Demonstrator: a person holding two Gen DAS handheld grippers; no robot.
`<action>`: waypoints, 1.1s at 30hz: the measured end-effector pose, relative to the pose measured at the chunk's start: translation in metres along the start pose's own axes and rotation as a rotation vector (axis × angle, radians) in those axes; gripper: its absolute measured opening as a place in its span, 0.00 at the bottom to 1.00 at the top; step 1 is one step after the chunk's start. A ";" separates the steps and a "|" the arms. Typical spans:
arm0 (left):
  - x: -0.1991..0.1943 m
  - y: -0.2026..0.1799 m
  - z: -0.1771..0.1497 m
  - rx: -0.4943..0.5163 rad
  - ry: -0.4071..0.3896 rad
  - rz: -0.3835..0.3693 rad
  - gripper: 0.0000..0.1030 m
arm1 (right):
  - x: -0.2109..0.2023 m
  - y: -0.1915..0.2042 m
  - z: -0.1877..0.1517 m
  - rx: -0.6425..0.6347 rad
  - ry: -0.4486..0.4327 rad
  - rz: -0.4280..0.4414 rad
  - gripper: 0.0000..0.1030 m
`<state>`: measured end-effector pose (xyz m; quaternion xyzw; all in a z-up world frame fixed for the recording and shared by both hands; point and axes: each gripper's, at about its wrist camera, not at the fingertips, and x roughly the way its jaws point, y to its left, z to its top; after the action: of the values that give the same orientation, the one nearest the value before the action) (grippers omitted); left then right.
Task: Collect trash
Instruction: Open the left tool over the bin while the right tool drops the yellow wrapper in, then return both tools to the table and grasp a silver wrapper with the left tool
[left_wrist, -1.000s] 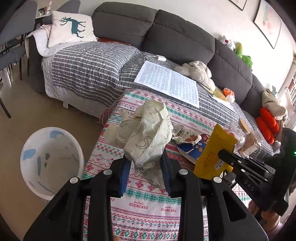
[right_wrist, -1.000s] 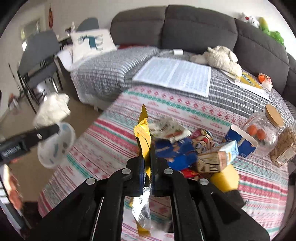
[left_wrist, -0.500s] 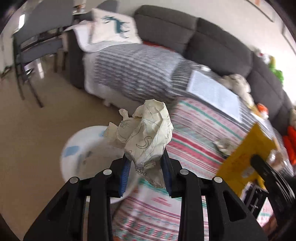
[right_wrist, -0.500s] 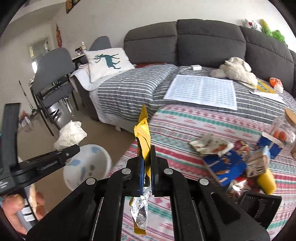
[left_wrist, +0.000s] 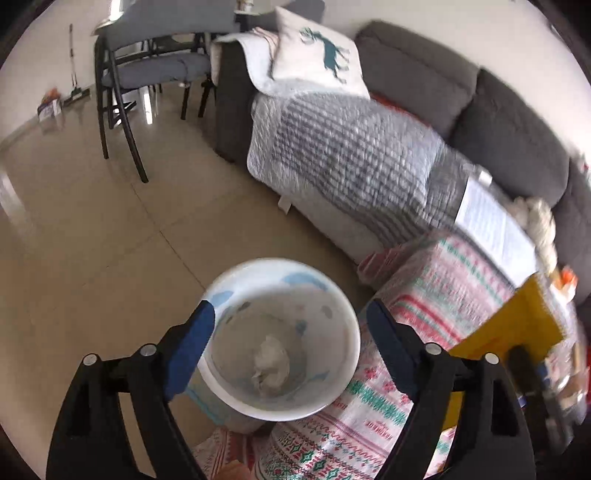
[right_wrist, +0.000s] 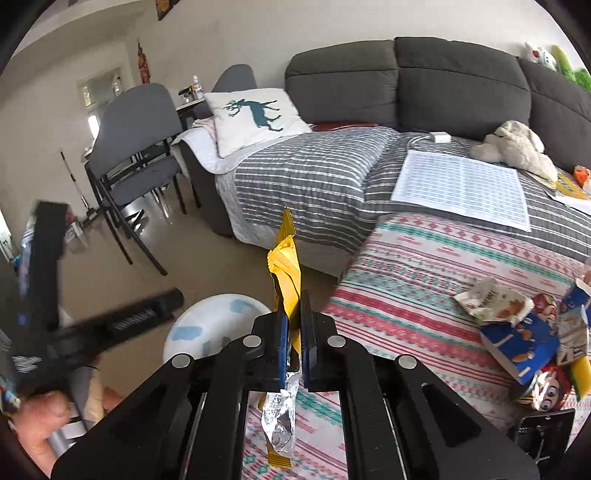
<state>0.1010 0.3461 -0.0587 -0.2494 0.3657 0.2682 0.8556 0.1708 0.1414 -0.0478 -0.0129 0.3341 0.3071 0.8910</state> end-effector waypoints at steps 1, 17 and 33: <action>-0.004 0.005 0.002 -0.020 -0.014 -0.008 0.80 | 0.003 0.004 0.001 -0.003 0.002 0.005 0.05; -0.058 0.050 0.024 -0.158 -0.275 0.117 0.81 | 0.052 0.056 0.016 -0.016 0.005 0.022 0.58; -0.063 0.024 0.015 -0.112 -0.294 0.157 0.92 | -0.001 0.012 0.023 0.016 -0.107 -0.288 0.93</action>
<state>0.0557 0.3558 -0.0072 -0.2255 0.2394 0.3876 0.8611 0.1771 0.1560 -0.0278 -0.0373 0.2830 0.1736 0.9425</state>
